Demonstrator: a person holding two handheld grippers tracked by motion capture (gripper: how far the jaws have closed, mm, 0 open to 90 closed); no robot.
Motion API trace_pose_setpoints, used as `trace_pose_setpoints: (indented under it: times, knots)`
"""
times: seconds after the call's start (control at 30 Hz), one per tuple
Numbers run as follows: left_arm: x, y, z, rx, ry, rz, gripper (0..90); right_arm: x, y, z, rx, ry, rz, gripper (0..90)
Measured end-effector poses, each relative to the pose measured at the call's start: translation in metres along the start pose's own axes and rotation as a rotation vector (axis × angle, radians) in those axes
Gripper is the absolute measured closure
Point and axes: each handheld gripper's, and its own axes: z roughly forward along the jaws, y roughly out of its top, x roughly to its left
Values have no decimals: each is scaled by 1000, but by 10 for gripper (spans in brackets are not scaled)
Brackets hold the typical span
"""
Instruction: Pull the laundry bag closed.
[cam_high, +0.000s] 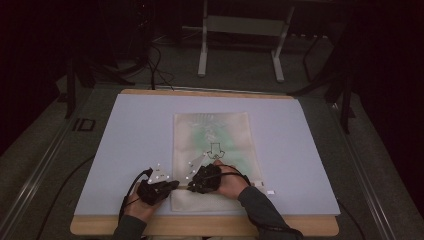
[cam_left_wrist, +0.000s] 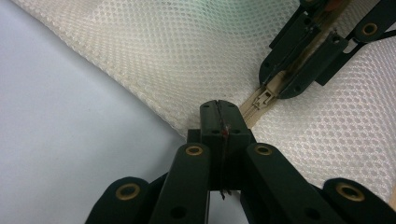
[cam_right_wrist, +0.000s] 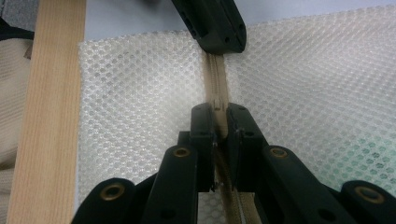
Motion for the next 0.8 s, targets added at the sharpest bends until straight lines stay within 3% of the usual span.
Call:
trace_pose_setpoints:
  times: [0.8]
  knots:
    - [1, -1, 0, -5, -6, -5, 896, -1, -4, -5, 32, -7, -12, 822]
